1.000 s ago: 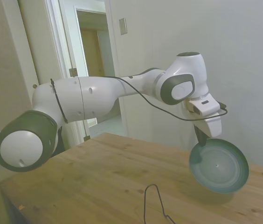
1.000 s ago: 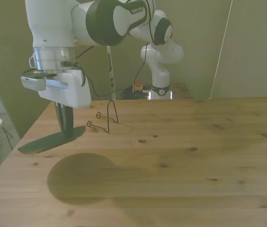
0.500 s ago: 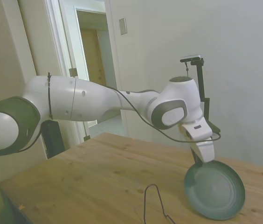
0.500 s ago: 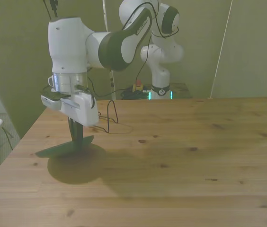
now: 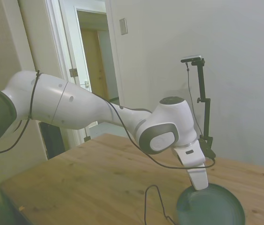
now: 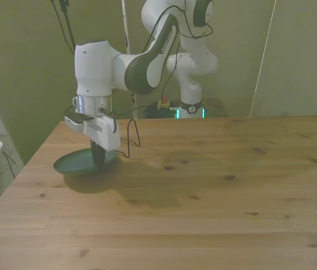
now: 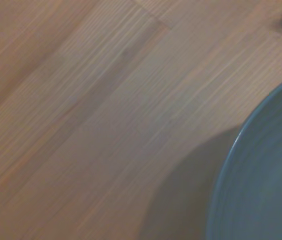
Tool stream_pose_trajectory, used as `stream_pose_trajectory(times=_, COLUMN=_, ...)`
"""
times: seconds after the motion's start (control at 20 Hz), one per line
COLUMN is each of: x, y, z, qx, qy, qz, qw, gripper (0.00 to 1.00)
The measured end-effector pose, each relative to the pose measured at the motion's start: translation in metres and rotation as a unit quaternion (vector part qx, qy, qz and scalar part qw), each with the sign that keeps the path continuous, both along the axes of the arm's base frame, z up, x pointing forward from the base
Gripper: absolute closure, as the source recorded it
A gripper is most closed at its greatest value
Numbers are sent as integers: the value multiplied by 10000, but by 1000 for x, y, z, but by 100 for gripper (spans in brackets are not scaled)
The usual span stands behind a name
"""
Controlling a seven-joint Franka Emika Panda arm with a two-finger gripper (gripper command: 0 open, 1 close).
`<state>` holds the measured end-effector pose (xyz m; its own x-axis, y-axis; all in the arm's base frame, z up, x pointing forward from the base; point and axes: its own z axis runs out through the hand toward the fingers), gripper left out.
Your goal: Unload the plate
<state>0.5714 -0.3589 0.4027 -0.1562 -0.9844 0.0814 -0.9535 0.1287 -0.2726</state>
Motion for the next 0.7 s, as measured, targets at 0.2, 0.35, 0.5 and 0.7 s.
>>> stream_pose_trajectory(times=0.2, x=-3, y=-14, z=10, qx=-36, qy=-123, qz=-147, qw=9998, gripper=100)
stream_pose_trajectory(times=0.35, x=-3, y=-24, z=13, qx=-76, qy=-168, qz=-236, qw=9996, gripper=100)
stream_pose_trajectory(times=0.5, x=-4, y=-33, z=6, qx=-125, qy=-163, qz=-304, qw=9993, gripper=100)
stream_pose_trajectory(times=0.7, x=-6, y=-47, z=-1, qx=-232, qy=-184, qz=-422, qw=9987, gripper=100)
